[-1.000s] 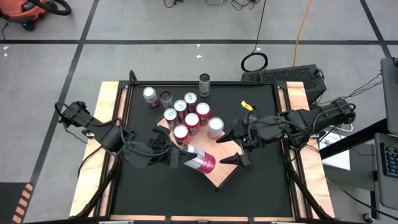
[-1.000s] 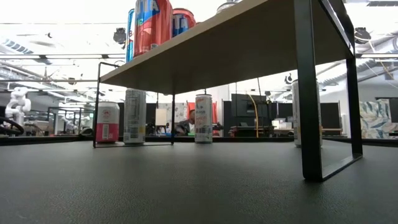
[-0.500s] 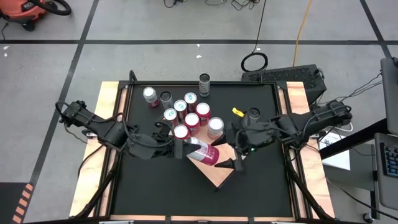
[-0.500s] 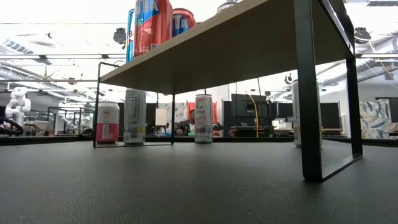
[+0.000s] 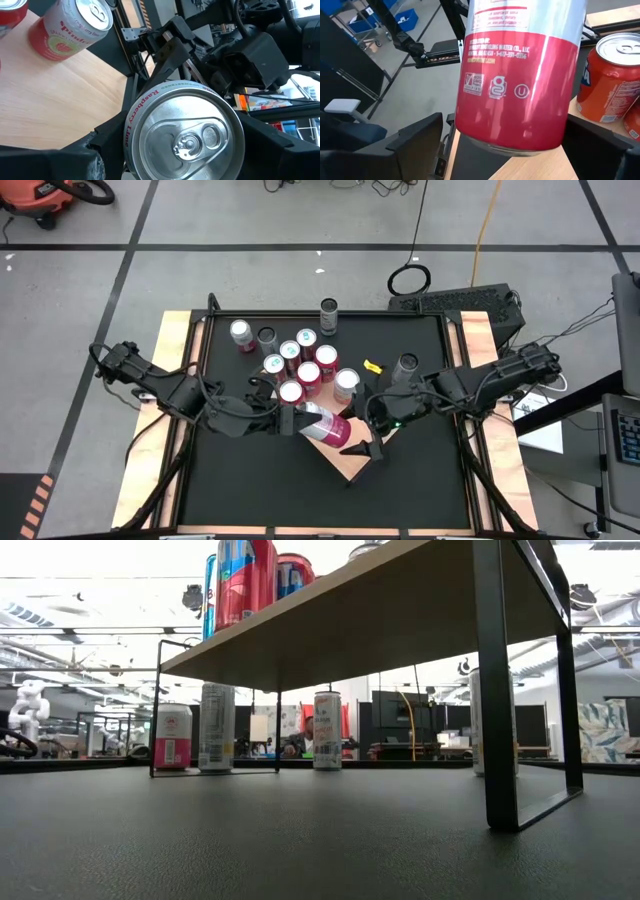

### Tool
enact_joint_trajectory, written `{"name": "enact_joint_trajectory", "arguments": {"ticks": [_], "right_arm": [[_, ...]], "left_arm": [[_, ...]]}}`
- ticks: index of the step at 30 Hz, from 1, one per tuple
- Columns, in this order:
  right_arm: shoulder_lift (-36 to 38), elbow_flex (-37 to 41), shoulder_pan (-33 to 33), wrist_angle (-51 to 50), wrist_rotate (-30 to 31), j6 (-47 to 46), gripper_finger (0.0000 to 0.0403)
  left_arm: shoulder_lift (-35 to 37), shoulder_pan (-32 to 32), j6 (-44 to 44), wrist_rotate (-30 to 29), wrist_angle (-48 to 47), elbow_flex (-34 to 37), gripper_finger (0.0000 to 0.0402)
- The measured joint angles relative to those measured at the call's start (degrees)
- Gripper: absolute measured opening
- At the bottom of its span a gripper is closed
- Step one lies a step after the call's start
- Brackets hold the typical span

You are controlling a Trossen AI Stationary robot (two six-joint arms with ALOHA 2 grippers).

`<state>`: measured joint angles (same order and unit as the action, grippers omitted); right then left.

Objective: Place canned beverage on shelf
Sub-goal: Put the bottom pink soda can on the shelf aligned with the other pink soda can

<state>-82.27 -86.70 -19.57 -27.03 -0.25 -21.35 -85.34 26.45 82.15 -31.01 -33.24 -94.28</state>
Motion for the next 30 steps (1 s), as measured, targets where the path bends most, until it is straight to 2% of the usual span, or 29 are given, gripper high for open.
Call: {"name": "enact_joint_trajectory", "arguments": {"ticks": [9, 22, 27, 30], "right_arm": [[0.01, 0.00, 0.14, -0.02, -0.39, 0.95, 0.0363], [0.05, 0.02, 3.99, 0.00, -7.61, -2.19, 0.0363], [0.05, 0.07, 5.33, 0.56, -7.65, -1.63, 0.0363], [0.05, 0.07, 5.69, 1.22, -7.56, -0.24, 0.0363]], "left_arm": [[0.00, -0.10, -0.04, -0.36, -0.08, 0.00, 0.0283], [-0.43, -0.22, -3.15, -2.22, -0.43, 0.00, 0.0283], [-1.58, -0.81, 2.19, -2.88, -0.01, 0.00, 0.0283], [-1.70, -0.97, 2.24, -2.92, 0.18, 0.00, 0.0283]]}}
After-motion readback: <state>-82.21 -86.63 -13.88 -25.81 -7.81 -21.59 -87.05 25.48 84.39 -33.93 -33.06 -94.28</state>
